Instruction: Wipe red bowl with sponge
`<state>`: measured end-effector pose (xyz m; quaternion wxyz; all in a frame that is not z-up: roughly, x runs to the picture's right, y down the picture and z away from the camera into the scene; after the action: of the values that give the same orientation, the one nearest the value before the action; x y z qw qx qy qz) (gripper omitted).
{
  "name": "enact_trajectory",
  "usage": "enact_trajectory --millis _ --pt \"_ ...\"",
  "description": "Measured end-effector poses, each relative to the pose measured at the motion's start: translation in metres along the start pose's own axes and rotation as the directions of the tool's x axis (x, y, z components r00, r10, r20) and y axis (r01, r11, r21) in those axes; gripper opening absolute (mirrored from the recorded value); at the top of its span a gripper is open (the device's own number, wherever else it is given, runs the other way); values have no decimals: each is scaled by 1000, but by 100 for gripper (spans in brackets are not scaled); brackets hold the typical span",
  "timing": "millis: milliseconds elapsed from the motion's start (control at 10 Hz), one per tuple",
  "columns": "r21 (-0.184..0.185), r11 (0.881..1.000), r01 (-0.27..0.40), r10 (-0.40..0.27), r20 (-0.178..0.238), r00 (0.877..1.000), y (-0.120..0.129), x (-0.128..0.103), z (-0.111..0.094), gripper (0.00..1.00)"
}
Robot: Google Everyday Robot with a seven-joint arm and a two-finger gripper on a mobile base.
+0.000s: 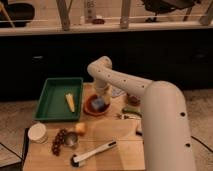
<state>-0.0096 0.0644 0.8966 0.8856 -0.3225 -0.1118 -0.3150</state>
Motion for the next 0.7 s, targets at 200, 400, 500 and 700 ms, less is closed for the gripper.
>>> enact_trajectory --millis 200,400,500,700 --pt "23 999 -25 25 -11 1000 -2 3 -1 5" --pt "56 997 -50 51 -16 999 -6 6 -2 5" --pt "66 996 -55 56 -16 998 -8 8 -3 5" --pt "82 995 -53 54 -19 998 -19 11 -6 5"
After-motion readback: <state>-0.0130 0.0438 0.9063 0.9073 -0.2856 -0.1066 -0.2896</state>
